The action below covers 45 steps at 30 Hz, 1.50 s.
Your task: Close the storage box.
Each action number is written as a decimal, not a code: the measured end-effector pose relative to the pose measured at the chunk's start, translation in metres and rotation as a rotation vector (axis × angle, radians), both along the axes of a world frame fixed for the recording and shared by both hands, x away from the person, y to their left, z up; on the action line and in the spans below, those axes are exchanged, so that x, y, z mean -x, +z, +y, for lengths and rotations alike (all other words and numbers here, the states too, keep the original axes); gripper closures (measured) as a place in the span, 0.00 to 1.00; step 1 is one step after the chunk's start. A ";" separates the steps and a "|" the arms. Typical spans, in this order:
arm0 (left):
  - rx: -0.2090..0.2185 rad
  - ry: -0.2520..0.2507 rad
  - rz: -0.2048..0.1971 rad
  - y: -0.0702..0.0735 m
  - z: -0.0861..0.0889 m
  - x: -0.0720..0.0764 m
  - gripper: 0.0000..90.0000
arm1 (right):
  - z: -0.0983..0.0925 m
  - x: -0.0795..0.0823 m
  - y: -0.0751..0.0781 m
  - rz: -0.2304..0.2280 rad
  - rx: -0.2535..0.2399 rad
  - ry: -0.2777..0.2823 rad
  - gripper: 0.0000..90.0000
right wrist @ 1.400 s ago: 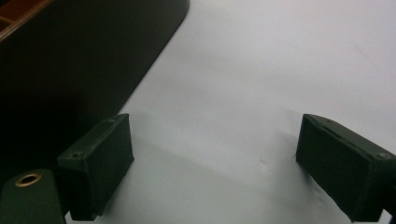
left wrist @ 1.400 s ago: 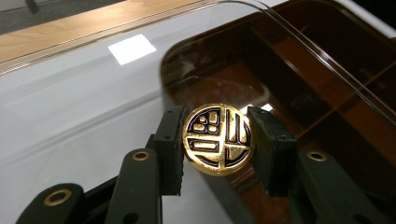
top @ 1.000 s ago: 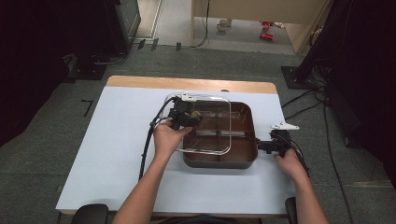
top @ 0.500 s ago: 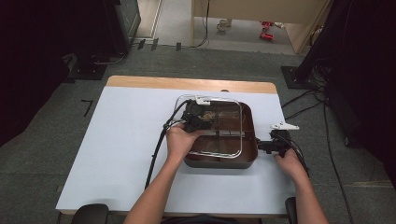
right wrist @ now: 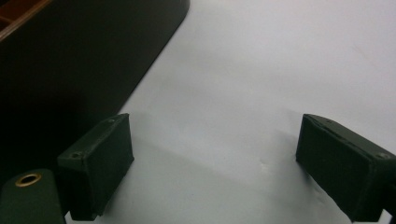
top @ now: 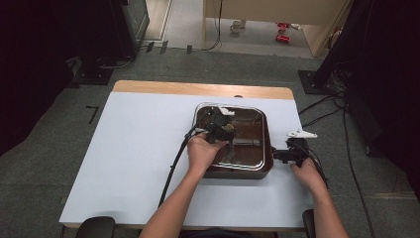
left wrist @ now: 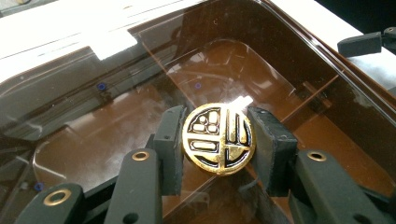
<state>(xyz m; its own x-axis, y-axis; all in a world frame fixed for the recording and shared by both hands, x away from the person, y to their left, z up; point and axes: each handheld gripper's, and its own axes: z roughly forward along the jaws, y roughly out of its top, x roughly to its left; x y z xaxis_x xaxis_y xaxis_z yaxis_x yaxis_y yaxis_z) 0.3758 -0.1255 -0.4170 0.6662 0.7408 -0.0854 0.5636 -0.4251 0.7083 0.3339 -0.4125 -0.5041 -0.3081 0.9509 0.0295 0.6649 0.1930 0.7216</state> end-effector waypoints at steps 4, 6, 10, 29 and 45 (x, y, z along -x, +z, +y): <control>-0.026 -0.008 -0.020 0.000 -0.006 0.006 0.66 | 0.000 0.000 0.000 -0.001 0.001 0.001 0.12; -0.025 -0.006 -0.018 0.000 -0.006 0.007 0.66 | 0.000 0.000 0.000 0.000 0.001 0.001 0.12; -0.015 -0.031 -0.025 0.000 -0.003 0.008 0.63 | 0.000 0.000 0.000 -0.001 0.002 0.002 0.12; -0.004 -0.249 -0.084 -0.006 0.011 -0.004 0.65 | 0.000 0.000 0.000 0.000 0.002 0.002 0.12; -0.022 -0.138 -0.008 0.000 -0.006 -0.001 0.66 | 0.000 0.000 0.000 -0.001 0.001 0.001 0.12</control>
